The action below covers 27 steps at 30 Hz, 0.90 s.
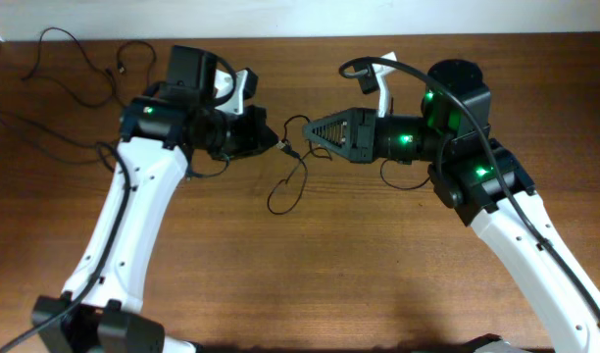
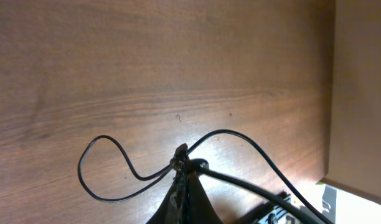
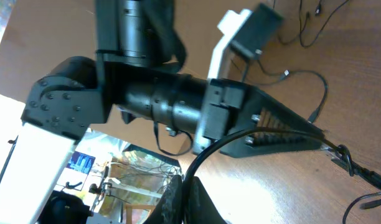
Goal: Untangle cables
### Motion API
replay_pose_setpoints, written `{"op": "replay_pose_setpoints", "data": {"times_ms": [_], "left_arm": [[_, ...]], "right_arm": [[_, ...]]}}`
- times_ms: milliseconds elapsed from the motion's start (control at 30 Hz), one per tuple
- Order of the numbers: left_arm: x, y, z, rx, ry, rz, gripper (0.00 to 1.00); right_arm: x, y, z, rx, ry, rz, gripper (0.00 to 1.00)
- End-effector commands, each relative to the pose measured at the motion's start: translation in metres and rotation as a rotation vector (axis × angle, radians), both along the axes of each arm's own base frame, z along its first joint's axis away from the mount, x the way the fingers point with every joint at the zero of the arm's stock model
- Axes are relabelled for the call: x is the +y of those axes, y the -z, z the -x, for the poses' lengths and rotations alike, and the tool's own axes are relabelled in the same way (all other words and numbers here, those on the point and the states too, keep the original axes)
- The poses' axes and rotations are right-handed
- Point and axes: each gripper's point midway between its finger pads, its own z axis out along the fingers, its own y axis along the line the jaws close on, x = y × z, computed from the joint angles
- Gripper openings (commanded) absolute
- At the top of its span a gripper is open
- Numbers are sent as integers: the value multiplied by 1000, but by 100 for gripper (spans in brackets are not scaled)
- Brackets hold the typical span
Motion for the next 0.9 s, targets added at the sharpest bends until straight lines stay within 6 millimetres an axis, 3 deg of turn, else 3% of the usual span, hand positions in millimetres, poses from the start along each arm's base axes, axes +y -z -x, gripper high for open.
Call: {"op": "replay_pose_setpoints", "data": {"times_ms": [0, 500, 700, 867], "left_arm": [[-13, 5, 1, 11, 50, 13, 0], [-14, 9, -4, 9, 51, 14, 0], [-36, 10, 0, -11, 104, 18, 0], [-38, 17, -2, 7, 109, 14, 0]], "right_arm": [[2, -12, 1, -32, -11, -18, 4], [2, -12, 1, -32, -15, -19, 4], [2, -12, 2, -32, -15, -19, 4], [2, -12, 2, -32, -18, -20, 4]]}}
